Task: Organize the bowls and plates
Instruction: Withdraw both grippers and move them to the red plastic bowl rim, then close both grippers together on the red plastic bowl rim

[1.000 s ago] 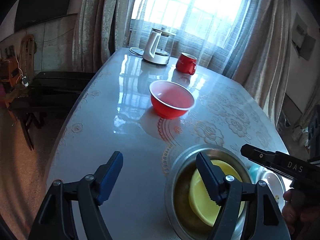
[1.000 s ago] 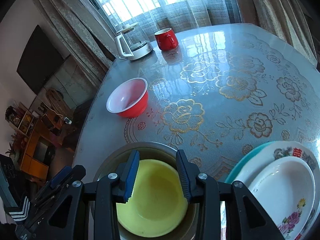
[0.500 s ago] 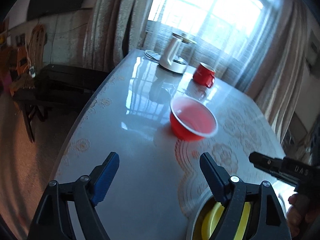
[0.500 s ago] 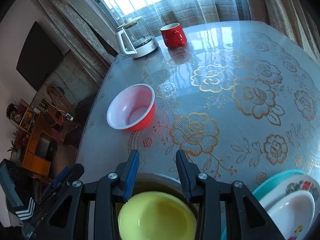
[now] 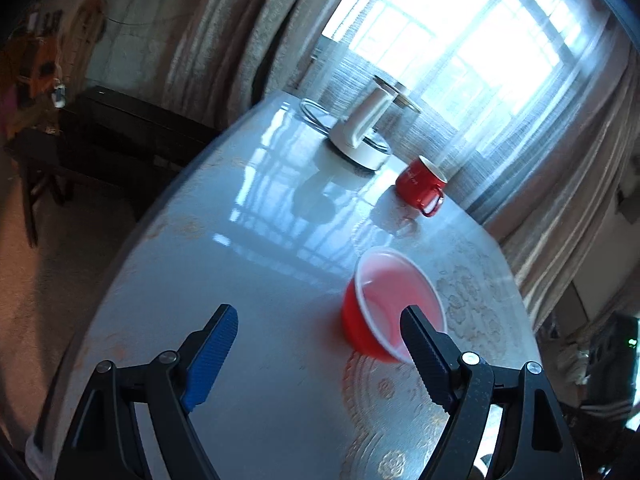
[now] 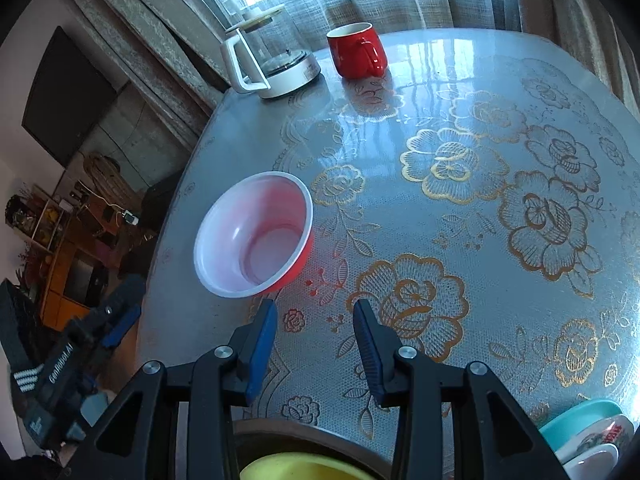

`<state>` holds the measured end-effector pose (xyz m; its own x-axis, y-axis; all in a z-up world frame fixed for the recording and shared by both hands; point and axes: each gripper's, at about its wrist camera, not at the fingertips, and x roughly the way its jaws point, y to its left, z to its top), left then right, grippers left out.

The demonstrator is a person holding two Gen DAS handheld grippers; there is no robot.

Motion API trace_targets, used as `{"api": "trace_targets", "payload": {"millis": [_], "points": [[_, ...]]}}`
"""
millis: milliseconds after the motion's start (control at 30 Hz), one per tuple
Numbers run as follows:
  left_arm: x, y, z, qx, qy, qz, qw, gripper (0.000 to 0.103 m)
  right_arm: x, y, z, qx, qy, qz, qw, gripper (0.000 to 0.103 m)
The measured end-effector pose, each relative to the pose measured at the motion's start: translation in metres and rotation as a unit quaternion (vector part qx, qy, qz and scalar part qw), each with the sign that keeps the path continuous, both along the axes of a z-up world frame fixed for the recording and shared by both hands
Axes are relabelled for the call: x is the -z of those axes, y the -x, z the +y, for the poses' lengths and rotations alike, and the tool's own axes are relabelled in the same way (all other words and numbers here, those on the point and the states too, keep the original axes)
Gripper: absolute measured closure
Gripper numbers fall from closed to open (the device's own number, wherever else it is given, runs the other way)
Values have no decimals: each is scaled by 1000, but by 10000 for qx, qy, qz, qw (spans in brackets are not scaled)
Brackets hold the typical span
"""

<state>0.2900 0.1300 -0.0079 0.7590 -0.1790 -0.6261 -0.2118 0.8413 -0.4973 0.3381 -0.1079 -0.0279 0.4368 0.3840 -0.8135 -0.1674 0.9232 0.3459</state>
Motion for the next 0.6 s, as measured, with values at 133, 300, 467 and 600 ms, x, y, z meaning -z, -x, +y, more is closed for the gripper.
{"api": "trace_targets", "payload": {"millis": [133, 300, 467, 600], "points": [[3, -18, 3, 237, 198, 76, 9995, 19, 3, -8, -5, 96, -134, 101, 9998, 63], [9, -24, 0, 521, 265, -1, 9983, 19, -1, -21, -8, 200, -245, 59, 9995, 63], [12, -28, -15, 777, 109, -21, 9969, 21, 7, -36, -2, 243, -299, 142, 9992, 63], [14, -31, -24, 881, -90, -37, 9961, 22, 14, -44, 1, 304, -394, 242, 9985, 63]]}}
